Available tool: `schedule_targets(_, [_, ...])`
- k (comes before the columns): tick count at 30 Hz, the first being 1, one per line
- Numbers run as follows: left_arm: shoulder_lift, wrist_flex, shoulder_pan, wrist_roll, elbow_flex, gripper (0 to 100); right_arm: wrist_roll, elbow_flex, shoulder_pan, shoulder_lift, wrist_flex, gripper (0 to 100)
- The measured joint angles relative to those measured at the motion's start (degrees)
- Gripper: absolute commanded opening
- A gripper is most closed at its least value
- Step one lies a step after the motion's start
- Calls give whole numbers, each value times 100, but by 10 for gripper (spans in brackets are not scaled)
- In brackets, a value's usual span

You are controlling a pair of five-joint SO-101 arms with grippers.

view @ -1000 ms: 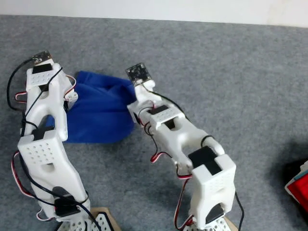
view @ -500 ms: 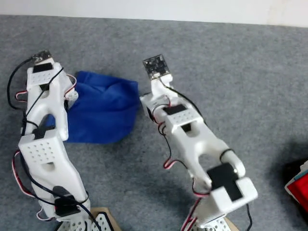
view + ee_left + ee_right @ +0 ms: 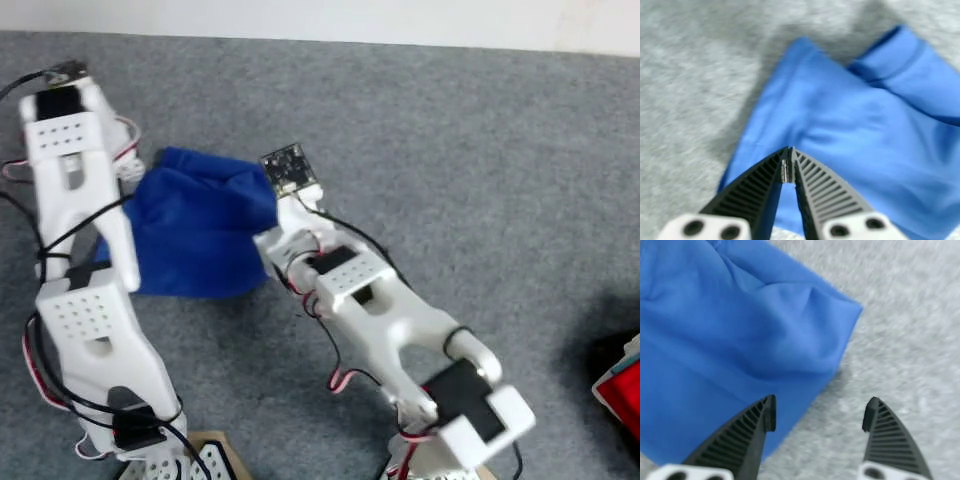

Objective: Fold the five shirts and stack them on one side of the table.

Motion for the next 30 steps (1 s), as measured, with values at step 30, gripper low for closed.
schedule_targets(30, [888,-809,-826,26,589,6,-334,-2277,-202,1987,1037,7])
